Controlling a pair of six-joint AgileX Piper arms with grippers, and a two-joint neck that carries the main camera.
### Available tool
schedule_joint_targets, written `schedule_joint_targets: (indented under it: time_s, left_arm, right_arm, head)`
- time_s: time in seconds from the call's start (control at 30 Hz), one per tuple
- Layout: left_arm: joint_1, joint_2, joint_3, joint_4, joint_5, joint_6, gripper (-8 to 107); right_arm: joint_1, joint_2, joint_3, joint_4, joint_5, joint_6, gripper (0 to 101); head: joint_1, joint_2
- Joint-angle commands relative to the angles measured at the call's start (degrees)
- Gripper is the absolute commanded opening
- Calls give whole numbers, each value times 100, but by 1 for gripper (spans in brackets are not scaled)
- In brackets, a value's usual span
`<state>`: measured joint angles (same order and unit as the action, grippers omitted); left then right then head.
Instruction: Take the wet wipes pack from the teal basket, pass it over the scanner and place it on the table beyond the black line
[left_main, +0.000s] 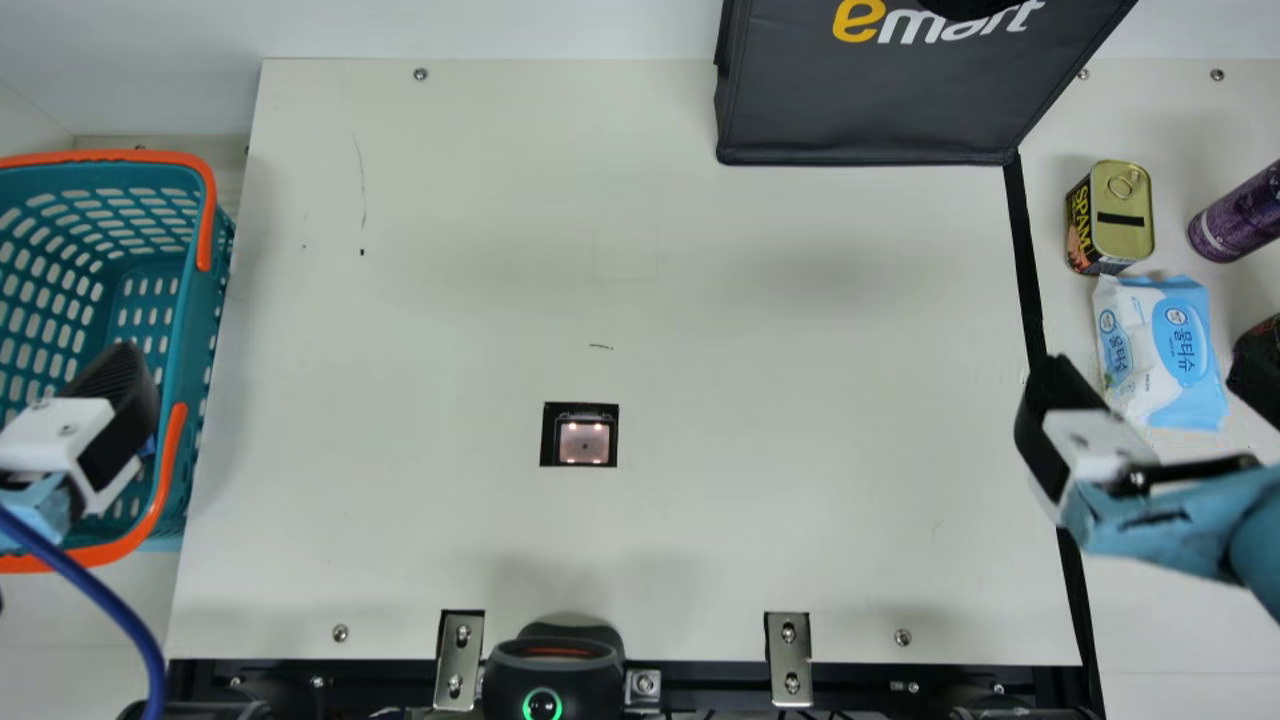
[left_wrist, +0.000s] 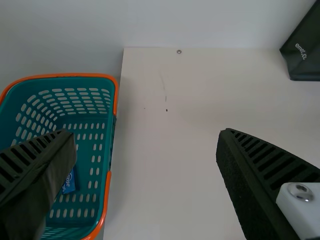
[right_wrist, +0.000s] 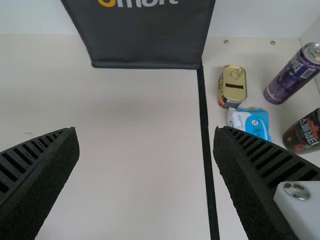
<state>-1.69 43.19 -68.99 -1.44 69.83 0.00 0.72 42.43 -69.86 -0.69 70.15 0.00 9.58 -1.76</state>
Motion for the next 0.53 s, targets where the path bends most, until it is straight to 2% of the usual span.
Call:
schedule_joint_targets:
  time_s: [0.0,0.5]
  left_arm:
    - [0,0,0,0,0,0,90]
    - [0,0,0,0,0,0,90]
  right_arm:
    - [0,0,0,0,0,0,95]
    - [6,-5,-2,-12,-5,0,95]
  head:
    - [-166,18]
    - [-166,18]
